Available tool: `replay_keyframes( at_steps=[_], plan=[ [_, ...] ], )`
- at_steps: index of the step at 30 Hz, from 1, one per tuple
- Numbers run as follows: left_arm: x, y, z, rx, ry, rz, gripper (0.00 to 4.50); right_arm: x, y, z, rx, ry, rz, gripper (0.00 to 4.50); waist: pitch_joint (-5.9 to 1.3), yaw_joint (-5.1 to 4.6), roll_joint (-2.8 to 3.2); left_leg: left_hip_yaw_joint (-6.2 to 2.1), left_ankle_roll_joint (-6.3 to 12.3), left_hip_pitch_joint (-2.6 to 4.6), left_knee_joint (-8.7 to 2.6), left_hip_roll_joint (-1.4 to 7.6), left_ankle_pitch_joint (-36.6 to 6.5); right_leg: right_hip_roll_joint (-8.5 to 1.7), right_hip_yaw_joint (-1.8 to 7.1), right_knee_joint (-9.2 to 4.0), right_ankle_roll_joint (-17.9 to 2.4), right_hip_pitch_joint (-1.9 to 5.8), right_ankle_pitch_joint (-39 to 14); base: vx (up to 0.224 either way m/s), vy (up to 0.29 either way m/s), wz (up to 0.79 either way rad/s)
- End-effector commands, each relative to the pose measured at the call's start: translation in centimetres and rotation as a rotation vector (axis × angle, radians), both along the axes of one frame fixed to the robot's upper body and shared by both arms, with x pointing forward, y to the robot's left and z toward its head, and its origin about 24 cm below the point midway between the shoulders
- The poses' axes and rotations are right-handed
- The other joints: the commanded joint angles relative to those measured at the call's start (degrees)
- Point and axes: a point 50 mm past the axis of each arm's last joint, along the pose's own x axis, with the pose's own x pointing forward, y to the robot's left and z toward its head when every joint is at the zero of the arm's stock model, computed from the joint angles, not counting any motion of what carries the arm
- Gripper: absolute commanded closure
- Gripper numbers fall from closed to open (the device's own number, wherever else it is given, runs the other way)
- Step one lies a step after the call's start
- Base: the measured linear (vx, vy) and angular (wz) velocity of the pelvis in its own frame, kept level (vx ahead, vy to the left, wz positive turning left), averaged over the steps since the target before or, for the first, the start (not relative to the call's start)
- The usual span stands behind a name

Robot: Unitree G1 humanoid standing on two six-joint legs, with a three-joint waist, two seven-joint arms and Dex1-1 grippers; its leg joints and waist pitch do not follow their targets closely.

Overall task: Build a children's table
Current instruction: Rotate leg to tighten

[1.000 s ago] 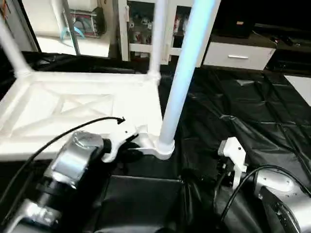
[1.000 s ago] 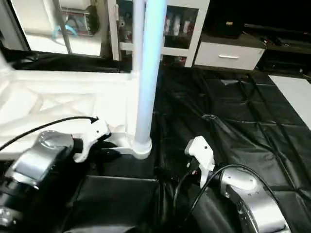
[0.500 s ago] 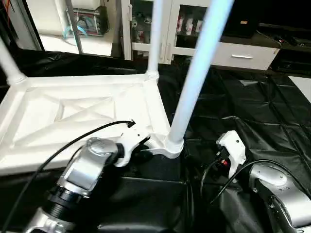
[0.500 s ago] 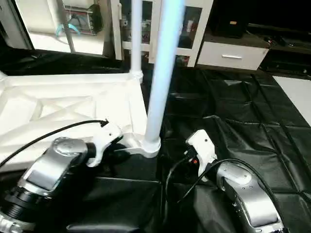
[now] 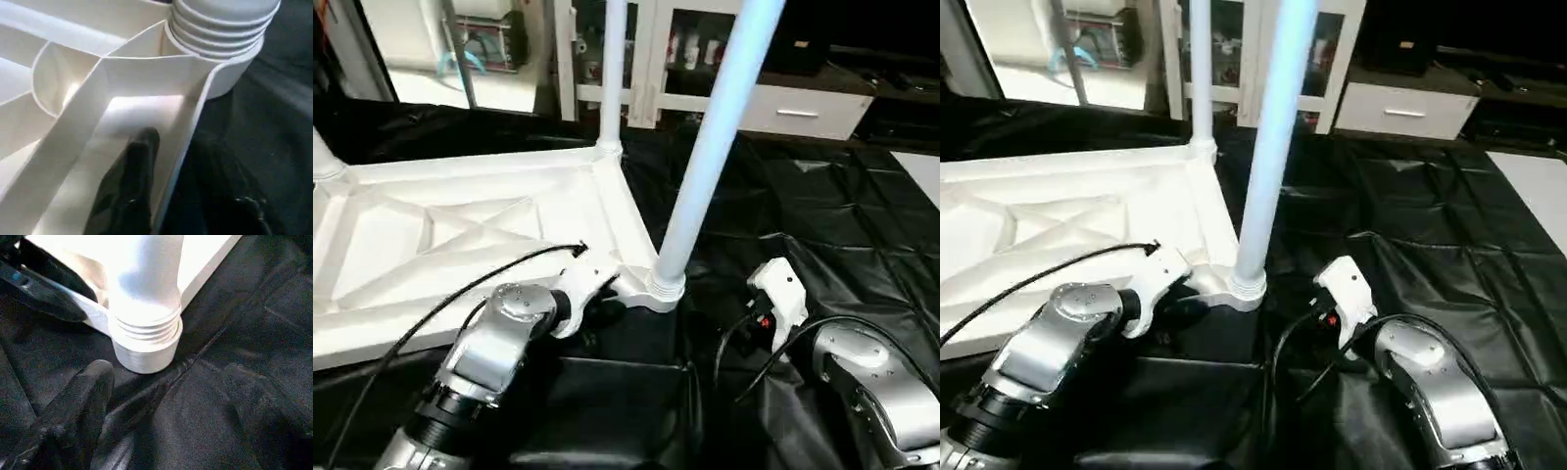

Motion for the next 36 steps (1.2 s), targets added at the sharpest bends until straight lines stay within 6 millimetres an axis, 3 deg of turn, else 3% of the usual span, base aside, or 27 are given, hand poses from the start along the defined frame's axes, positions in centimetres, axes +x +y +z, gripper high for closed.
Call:
replay_keyframes(
  at_steps=[1, 2, 4, 10, 11, 14, 19, 23, 29, 30, 34, 36],
  plan=[
    [-0.1, -0.4, 0.5, -0.045, -0.008, -0.072, 2.78, 0.3, -0.7, 0.5, 0.001, -0.019, -0.011, 0.59, -3.31, 0.3, -0.18, -1.07, 5.66, 0.03, -3.91, 3.19, 2.4, -4.65, 2.73, -3.19, -14.3, 2.59, 5.5, 0.0, 0.0, 0.0],
    [0.2, -0.1, 0.8, -0.041, -0.035, -0.104, 2.69, 0.3, -0.8, 0.5, 0.0, -0.021, -0.003, 0.59, -3.26, 0.34, -0.29, -1.05, 6.59, -0.01, -3.84, 3.03, 2.5, -4.52, 2.68, -3.28, -14.2, 2.58, 5.9, 0.0, 0.0, 0.0],
    [0.4, 0.0, 1.0, -0.04, -0.048, -0.118, 2.63, 0.3, -0.8, 0.5, 0.0, -0.022, 0.003, 0.59, -3.2, 0.48, -0.21, -1.0, 6.73, 0.11, -3.9, 3.22, 1.8, -4.71, 2.68, -3.33, -14.6, 2.54, 5.3, 0.0, 0.0, 0.0],
    [1.3, 1.5, 1.1, -0.019, -0.061, -0.201, 2.63, 0.2, -0.8, 0.4, 0.0, -0.017, 0.022, 0.59, -2.91, 0.7, -0.19, -1.01, 4.67, 0.29, -4.31, 3.3, -1.8, -4.81, 2.72, -3.73, -13.8, 2.52, 0.3, 0.0, 0.0, 0.0],
    [1.7, 1.9, 1.1, -0.004, -0.072, -0.219, 2.63, 0.1, -0.7, 0.5, 0.001, -0.017, 0.026, 0.59, -3.02, 0.68, 0.17, -0.98, 4.14, 0.43, -4.32, 3.41, -1.9, -4.86, 2.76, -3.57, -13.8, 2.46, 0.5, 0.0, 0.0, 0.0],
    [2.4, 2.7, 1.2, 0.02, -0.066, -0.256, 2.63, -0.1, -0.5, 0.4, 0.005, -0.015, 0.038, 0.59, -3.09, 0.87, 0.34, -0.97, 3.64, 0.51, -4.33, 3.19, -2.2, -4.75, 2.79, -3.58, -13.4, 2.48, 1.4, 0.0, 0.0, 0.0],
    [2.9, 3.4, 0.9, 0.042, -0.046, -0.285, 2.63, -0.3, -0.5, 0.4, 0.008, -0.014, 0.043, 0.59, -3.22, 0.94, 0.42, -0.94, 3.01, 0.49, -4.27, 3.28, -1.5, -4.76, 2.73, -3.26, -14.3, 2.53, 4.2, 0.0, 0.0, 0.0],
    [2.9, 3.6, 0.5, 0.043, -0.017, -0.33, 2.63, -0.4, -0.5, 0.4, 0.01, -0.013, 0.045, 0.59, -3.28, 1.22, 0.68, -1.0, 2.52, 0.53, -4.36, 3.37, -2.4, -4.98, 2.77, -3.18, -14.6, 2.71, 4.3, 0.0, 0.0, 0.0],
    [2.5, 3.9, -0.1, 0.075, 0.042, -0.376, 2.63, -0.4, -0.6, 0.4, 0.01, -0.014, 0.042, 0.59, -3.26, 1.21, 0.59, -0.97, 2.04, 0.56, -4.43, 3.42, -3.1, -5.02, 2.77, -3.21, -14.8, 2.75, 4.2, 0.0, 0.0, 0.0],
    [2.5, 4.0, -0.2, 0.073, 0.051, -0.379, 2.9, -0.4, -0.6, 0.4, 0.01, -0.014, 0.043, 0.59, -3.29, 1.23, 0.49, -0.98, 2.07, 0.48, -4.4, 3.42, -2.8, -5.06, 2.79, -3.17, -14.9, 2.84, 4.5, 0.0, 0.0, 0.0],
    [2.5, 4.0, -0.4, 0.09, 0.07, -0.396, 3.03, -0.3, -0.6, 0.4, 0.01, -0.014, 0.045, 0.59, -3.32, 1.25, 0.58, -0.98, 2.37, 0.51, -4.36, 3.41, -2.2, -5.02, 2.74, -3.09, -15.1, 2.79, 5.2, 0.0, 0.0, 0.0],
    [2.5, 3.8, -0.6, 0.1, 0.079, -0.409, 3.42, -0.2, -0.6, 0.4, 0.01, -0.017, 0.043, 0.59, -3.28, 1.21, 0.49, -0.96, 2.4, 0.52, -4.38, 3.41, -2.6, -5.02, 2.75, -3.16, -15.1, 2.81, 4.6, 0.0, 0.0, 0.0]
  ],
)
